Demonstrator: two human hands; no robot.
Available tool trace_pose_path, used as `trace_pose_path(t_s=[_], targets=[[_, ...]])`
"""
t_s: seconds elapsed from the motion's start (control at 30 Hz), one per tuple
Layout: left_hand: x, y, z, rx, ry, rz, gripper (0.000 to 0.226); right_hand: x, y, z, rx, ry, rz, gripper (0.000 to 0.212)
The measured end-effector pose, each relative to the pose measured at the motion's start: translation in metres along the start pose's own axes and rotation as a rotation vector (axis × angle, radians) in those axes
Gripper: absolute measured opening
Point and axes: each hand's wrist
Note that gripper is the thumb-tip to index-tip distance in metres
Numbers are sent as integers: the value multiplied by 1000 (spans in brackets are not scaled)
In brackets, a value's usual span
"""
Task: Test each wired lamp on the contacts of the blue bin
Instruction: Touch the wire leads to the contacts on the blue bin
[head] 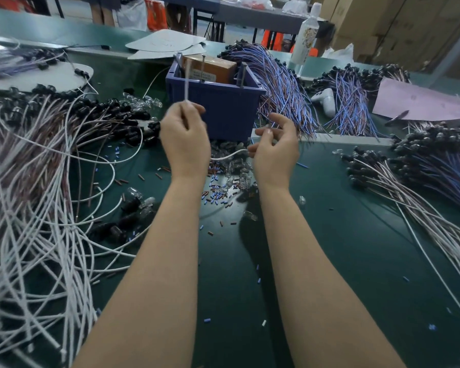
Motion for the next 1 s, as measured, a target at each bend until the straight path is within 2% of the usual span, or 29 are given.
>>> trace_pose_path(t_s=[0.17, 0.33, 0.47, 0.53, 0.63, 0.77, 0.83, 1.0], targets=[[1, -14, 11, -8, -115, -211, 30, 14, -6, -4, 32, 22, -16, 30], [3, -23, 18, -64, -53, -289, 29, 26, -7, -2, 36, 10, -46, 32], [6, -25, 26, -86, -78, -247, 11, 26, -5, -2, 30, 19, -38, 32], [9, -22, 29, -109, -78, -177, 9, 25, -4, -2, 35, 17, -36, 32], [9, -15, 25, -150, 68, 30, 21, 24, -4, -2, 42, 10, -45, 33], [5, -10, 18, -228, 237, 237, 24, 24, -5, -2, 32, -2, -58, 34], [4, -12, 16, -226, 236, 209, 32, 24, -5, -2, 25, -8, -63, 35], [3, -21, 11, -232, 81, 30, 36, 24, -6, -2, -6, -38, -67, 36]])
Point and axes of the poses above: each hand's wrist, its own z-axis away from the middle knuckle, its own x-axis out of the palm, y = z × x, and after that the axes turned 13 degrees about z, right-handed
